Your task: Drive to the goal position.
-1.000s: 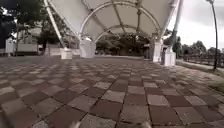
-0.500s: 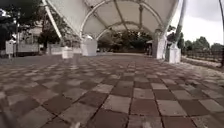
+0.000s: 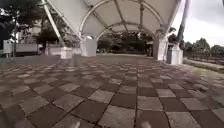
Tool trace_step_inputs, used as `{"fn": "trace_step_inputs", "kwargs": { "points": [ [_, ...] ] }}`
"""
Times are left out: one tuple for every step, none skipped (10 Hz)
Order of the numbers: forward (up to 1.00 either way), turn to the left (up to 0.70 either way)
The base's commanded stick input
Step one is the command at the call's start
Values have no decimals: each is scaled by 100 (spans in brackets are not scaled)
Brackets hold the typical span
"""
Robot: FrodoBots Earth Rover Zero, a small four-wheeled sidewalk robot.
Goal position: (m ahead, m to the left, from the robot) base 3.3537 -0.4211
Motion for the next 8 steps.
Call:
{"fn": "trace_step_inputs", "kwargs": {
  "points": [
    [50, 0],
    [50, 0],
    [50, 0],
    [50, 0],
    [50, 0],
    [50, 0],
    [50, 0],
    [50, 0]
  ]
}}
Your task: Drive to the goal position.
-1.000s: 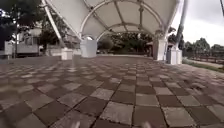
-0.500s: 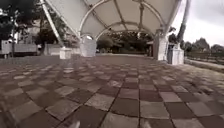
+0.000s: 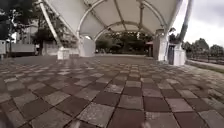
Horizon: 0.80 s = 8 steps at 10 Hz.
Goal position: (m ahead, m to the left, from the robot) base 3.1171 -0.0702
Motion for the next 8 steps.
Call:
{"fn": "trace_step_inputs", "kwargs": {
  "points": [
    [50, 0],
    [50, 0],
    [50, 0],
    [50, 0],
    [50, 0],
    [50, 0],
    [50, 0],
    [50, 0]
  ]
}}
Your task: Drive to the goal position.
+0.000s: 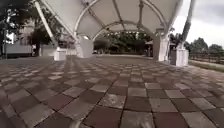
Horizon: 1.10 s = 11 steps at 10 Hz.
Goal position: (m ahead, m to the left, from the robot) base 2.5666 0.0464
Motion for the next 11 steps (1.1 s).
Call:
{"fn": "trace_step_inputs", "kwargs": {
  "points": [
    [50, 0],
    [50, 0],
    [50, 0],
    [50, 0],
    [50, 0],
    [50, 0],
    [50, 0],
    [50, 0],
    [50, 0],
    [50, 0],
    [50, 0]
  ]
}}
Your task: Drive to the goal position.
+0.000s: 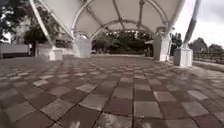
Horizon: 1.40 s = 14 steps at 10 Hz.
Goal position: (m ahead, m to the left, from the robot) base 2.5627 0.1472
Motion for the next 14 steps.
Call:
{"fn": "trace_step_inputs", "kwargs": {
  "points": [
    [50, 0],
    [50, 0],
    [50, 0],
    [50, 0],
    [50, 0],
    [50, 0],
    [50, 0],
    [50, 0],
    [50, 0],
    [50, 0],
    [50, 0],
    [50, 0],
    [50, 0],
    [50, 0]
  ]
}}
